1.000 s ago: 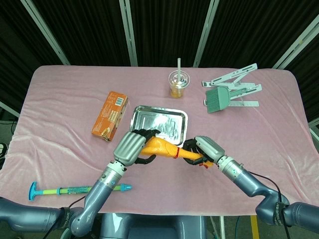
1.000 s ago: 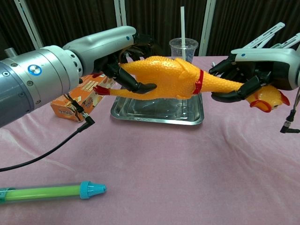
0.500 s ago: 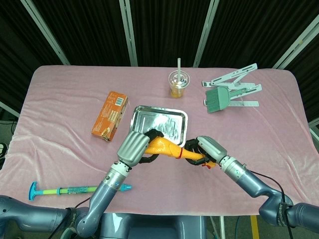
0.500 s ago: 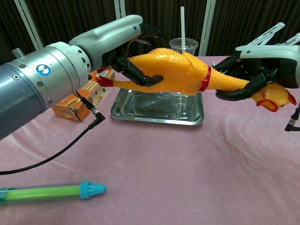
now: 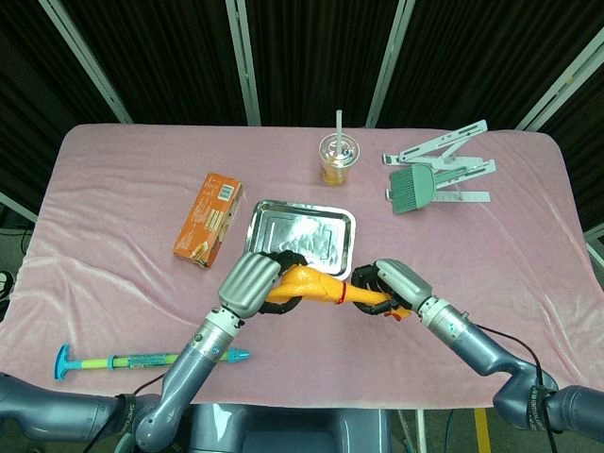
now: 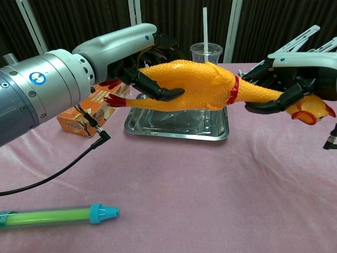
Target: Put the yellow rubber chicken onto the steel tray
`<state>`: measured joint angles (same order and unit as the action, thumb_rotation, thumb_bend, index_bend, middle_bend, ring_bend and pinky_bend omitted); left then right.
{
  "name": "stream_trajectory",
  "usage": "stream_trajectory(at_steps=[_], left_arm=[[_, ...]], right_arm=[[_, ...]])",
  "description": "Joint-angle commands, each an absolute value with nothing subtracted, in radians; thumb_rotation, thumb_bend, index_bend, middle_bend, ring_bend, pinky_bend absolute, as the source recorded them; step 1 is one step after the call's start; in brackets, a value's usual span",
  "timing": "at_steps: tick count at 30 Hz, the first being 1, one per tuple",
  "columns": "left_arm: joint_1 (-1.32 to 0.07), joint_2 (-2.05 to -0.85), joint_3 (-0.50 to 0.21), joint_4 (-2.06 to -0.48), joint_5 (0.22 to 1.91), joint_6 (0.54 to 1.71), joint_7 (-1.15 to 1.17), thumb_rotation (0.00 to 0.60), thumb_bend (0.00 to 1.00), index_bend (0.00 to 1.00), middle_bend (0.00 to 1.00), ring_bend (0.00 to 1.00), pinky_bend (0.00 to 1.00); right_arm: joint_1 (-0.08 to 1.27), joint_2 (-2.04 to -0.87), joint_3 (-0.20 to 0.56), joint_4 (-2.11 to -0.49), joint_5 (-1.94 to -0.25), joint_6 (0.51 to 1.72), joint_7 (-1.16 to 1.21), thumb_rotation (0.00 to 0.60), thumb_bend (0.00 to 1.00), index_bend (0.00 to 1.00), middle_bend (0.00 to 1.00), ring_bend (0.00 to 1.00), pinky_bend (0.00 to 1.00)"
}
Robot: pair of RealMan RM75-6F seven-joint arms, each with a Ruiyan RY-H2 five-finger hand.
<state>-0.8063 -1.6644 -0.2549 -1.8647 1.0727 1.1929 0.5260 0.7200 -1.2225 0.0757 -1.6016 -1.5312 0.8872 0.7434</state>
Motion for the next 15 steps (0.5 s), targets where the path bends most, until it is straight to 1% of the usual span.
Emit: stream_trajectory(at_steps=[1, 4, 7, 15], left_arm=[[-0.807, -1.651, -0.252, -1.872, 1.058, 1.181, 0.530, 0.600, 0.04, 0.13, 0.21, 0.18, 0.31], [-0.806, -1.640, -0.251, -1.879, 1.053, 1.178, 0.533, 0.600, 0.02, 0.08, 0.13, 0.11, 0.24], [-0.803, -1.634, -0.252, -1.883, 1.055, 1.183, 0.526, 0.600, 0.02, 0.07, 0.11, 0.10, 0.21], [-0.778, -1.592, -0.242, -1.917, 1.088, 1.205, 0.502, 0.600, 0.02, 0.07, 0.11, 0.10, 0.21]], right_arm=[[0.719, -1.222, 0.074, -1.600, -1.530, 0.888, 0.744, 0.600, 0.44, 0.93, 0.76, 0.79, 0.90], [0.716, -1.221, 0.071, -1.598, -1.530, 0.890, 0.742, 0.600, 0.44, 0.93, 0.76, 0.79, 0.90], [0.714, -1.220, 0.068, -1.596, -1.528, 0.891, 0.742, 0.600, 0.44, 0.93, 0.76, 0.79, 0.90], [0.709, -1.223, 0.062, -1.587, -1.523, 0.892, 0.750, 0.600, 0.44, 0.93, 0.76, 0.79, 0.90]])
